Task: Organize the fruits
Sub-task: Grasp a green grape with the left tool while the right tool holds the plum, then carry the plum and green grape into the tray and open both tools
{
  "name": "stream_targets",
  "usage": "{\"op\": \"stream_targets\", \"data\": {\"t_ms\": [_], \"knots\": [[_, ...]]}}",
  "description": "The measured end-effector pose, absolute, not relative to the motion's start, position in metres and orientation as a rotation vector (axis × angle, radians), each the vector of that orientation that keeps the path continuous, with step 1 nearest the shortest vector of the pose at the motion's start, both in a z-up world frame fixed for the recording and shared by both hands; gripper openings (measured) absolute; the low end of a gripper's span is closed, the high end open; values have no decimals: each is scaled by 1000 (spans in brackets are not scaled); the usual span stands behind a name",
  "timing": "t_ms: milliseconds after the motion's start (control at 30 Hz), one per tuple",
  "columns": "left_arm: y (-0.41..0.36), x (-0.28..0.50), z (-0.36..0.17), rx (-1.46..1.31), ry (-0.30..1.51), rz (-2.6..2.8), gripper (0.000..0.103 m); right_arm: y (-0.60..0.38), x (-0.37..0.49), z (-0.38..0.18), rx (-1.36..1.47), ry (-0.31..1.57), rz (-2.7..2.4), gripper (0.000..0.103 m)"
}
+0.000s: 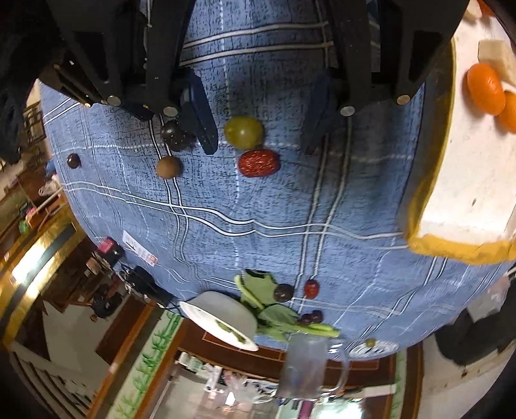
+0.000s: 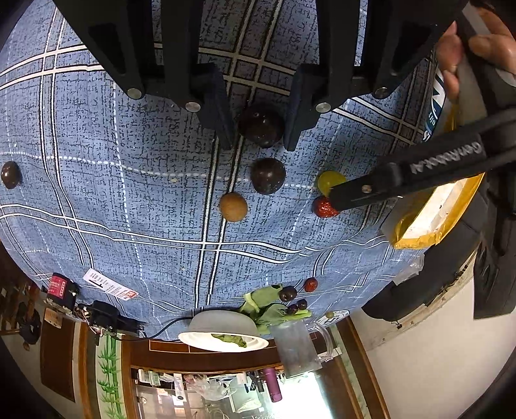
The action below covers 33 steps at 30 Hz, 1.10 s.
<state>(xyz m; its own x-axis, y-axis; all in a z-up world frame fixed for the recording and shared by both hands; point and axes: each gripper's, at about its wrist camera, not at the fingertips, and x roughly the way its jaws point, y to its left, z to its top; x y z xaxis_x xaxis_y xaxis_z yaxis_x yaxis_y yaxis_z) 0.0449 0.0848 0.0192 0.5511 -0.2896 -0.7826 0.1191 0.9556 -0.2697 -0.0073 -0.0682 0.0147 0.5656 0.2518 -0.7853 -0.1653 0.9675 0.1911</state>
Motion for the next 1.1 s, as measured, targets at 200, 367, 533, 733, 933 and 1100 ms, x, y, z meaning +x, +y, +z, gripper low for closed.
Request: {"op": "stream_targets", "data": {"t_ms": [200, 367, 533, 733, 933, 1100], "knots": [[73, 46, 12, -89, 954, -256, 41, -68, -8, 14, 106, 935, 246, 34], [65, 40, 14, -41, 937, -279, 24, -64, -11, 14, 88, 927, 244, 30], [99, 39, 20, -219, 910, -278, 24, -71, -14, 19, 144, 901, 260, 29], [122, 40, 18, -353, 901, -258, 24, -82, -15, 25, 257, 871, 334, 29], [136, 29, 28, -449, 885, -291, 24, -103, -13, 21, 455, 880, 430, 29], [167, -6, 42, -533, 875, -312, 25, -105, -16, 18, 544, 906, 454, 29]]}}
